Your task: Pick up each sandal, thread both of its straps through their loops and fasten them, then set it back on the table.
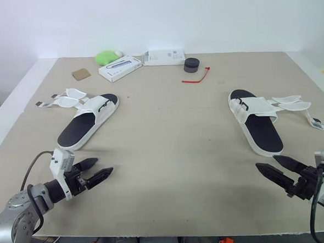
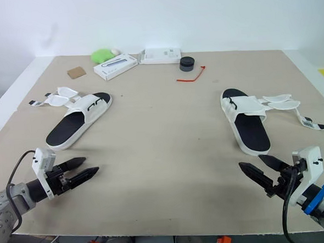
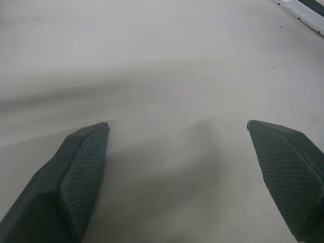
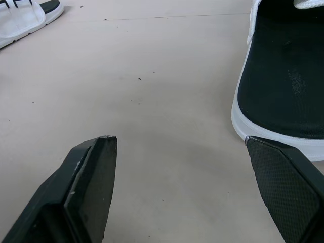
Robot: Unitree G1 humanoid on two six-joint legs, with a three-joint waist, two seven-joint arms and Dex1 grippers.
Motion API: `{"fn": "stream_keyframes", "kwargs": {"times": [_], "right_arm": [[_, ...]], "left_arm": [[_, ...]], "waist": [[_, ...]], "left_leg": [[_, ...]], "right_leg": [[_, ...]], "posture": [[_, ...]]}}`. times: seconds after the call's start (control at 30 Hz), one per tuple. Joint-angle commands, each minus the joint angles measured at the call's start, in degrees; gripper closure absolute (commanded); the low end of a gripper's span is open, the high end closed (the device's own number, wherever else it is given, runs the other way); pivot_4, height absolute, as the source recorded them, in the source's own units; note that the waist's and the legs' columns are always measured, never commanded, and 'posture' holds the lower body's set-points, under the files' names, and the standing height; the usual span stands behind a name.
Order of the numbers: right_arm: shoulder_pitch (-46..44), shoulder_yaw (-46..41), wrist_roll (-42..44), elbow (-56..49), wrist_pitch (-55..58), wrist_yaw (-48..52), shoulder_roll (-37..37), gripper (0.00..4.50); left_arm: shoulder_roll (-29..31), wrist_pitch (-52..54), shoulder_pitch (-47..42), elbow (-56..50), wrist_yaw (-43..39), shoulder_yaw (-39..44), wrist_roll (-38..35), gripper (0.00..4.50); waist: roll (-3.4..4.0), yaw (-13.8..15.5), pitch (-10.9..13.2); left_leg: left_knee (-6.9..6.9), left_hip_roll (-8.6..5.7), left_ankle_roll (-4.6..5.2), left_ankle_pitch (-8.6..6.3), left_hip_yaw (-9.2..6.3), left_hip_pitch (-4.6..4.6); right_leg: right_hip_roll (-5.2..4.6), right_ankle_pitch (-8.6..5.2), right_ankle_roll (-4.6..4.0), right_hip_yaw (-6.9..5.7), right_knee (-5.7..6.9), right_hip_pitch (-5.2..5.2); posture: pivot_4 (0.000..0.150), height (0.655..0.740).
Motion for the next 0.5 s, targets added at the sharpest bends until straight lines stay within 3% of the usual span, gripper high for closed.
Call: {"fn": "stream_keyframes", "kwargs": {"times": [0.03,0.33,0.5], "right_arm": [[-0.01,0.17,0.11,-1.31,-0.38,-0.54,0.15,0.16],[-0.8,0.28,1.06,-3.73,-0.09,-2.95,0.49,0.16],[-8.84,4.71,-5.5,-3.26,0.63,-12.61,-0.81,0.16]], "left_arm": [[0.08,0.62,0.33,-0.44,-0.9,-1.19,-0.06,0.0],[2.62,-5.49,-2.37,-1.48,-7.73,-7.61,4.73,0.0],[0.97,-5.68,-10.42,-6.62,-9.39,-9.55,1.07,0.0]], "waist": [[0.0,0.0,0.0],[0.02,0.0,-0.03],[-0.01,0.01,-0.01]], "left_leg": [[0.0,0.0,0.0,0.0,0.0,0.0],[0.03,-0.02,0.01,0.0,0.0,0.01],[0.13,-0.01,0.02,0.01,0.0,-0.02]], "right_leg": [[0.0,0.0,0.0,0.0,0.0,0.0],[0.0,0.01,0.03,0.02,0.0,0.05],[0.01,0.07,0.06,0.03,0.01,0.04]], "posture": [[0.15,0.74],[0.15,0.74],[0.15,0.74]]}}
